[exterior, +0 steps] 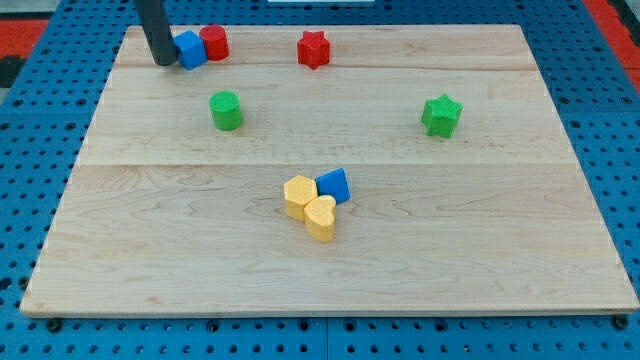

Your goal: Move the blue cube vertically below the red star

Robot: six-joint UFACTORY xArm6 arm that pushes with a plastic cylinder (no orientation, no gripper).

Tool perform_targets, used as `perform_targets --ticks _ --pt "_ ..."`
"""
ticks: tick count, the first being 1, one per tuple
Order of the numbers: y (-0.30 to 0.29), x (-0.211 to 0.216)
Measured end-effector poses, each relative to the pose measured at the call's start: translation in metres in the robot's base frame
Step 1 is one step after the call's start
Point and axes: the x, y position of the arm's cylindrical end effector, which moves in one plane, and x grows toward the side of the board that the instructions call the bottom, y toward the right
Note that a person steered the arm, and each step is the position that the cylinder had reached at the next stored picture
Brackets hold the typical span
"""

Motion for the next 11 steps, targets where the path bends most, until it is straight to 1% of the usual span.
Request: perform_targets --ticks 1,2,3,4,5,6,7,8,9,10,11 --pt "-0.036 -0.023" --pt "0.003 -0.035" --pt "0.058 0.030" --pt "0.131 0.056" --pt "0.086 0.051" --pt "0.107 0.020" --pt "0.150 0.003" --pt "0.175 0.076" --pt "0.204 0.159" --pt "0.213 0.159" --pt "0.176 0.125"
